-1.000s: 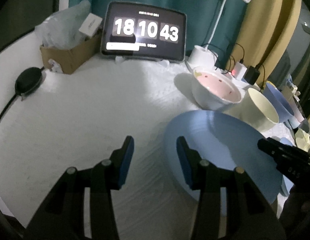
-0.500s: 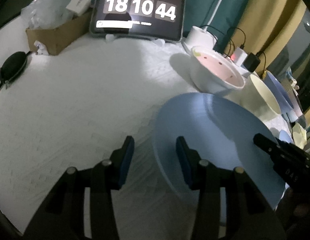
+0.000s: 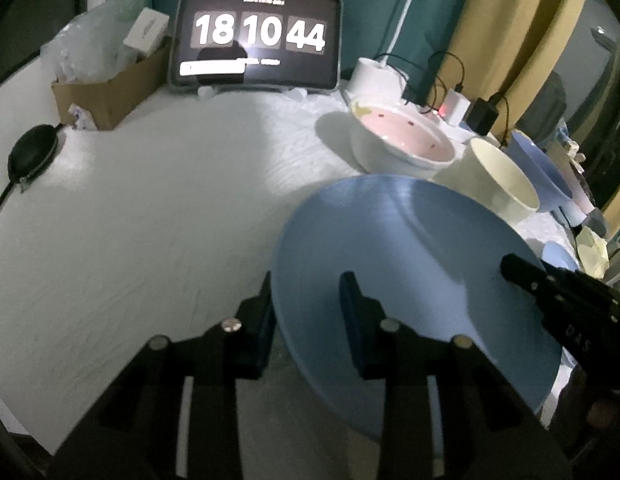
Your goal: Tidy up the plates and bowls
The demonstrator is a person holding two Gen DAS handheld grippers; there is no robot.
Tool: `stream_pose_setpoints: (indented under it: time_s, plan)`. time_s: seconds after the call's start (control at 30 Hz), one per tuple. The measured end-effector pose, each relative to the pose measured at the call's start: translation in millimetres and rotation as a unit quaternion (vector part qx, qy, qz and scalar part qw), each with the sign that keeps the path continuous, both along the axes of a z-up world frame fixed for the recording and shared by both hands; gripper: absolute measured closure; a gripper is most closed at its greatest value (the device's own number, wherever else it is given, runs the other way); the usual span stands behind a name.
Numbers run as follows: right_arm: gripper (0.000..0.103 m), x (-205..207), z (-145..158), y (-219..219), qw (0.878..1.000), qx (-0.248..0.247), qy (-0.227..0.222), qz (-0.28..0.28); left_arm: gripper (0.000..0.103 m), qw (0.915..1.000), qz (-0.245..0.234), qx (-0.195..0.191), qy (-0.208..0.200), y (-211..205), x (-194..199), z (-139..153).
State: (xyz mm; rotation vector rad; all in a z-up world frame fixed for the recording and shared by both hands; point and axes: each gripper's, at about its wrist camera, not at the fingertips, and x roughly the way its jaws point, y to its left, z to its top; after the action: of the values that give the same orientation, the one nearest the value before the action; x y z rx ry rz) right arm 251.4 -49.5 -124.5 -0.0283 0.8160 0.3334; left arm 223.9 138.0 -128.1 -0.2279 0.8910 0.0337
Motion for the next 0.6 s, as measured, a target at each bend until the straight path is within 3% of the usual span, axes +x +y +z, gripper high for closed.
stream_pose_setpoints:
  time_s: [0.6]
  plan:
    - [0.084,-37.3,16.0,-38.4,0.999,0.028,-0.024,-0.025,0.072,0.9991,-0.027,0.019,-0.027,-38.7,-30.7,28.6]
